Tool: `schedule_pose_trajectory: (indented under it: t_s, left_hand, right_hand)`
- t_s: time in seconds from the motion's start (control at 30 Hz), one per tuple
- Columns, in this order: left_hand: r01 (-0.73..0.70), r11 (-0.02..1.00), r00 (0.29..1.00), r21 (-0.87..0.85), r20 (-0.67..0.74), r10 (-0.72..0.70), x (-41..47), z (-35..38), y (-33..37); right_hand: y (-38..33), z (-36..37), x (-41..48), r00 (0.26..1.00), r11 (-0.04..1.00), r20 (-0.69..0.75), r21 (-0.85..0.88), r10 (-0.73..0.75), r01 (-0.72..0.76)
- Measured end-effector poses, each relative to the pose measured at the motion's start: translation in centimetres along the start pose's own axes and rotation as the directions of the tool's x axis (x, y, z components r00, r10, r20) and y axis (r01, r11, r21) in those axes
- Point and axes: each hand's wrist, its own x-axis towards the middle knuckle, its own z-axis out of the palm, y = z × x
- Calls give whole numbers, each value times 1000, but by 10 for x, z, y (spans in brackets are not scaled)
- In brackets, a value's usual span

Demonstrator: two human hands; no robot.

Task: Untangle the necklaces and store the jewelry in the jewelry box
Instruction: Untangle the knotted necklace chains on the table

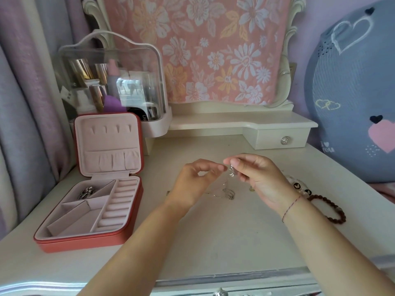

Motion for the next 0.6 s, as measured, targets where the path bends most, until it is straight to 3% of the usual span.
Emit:
schedule_pose_trajectory:
  t_s: [0.6]
  left_hand:
    - [70, 988, 995, -137, 82, -59, -1, 1, 5]
  right_hand:
    - [6, 8, 0, 999, 999, 42, 50, 17, -19]
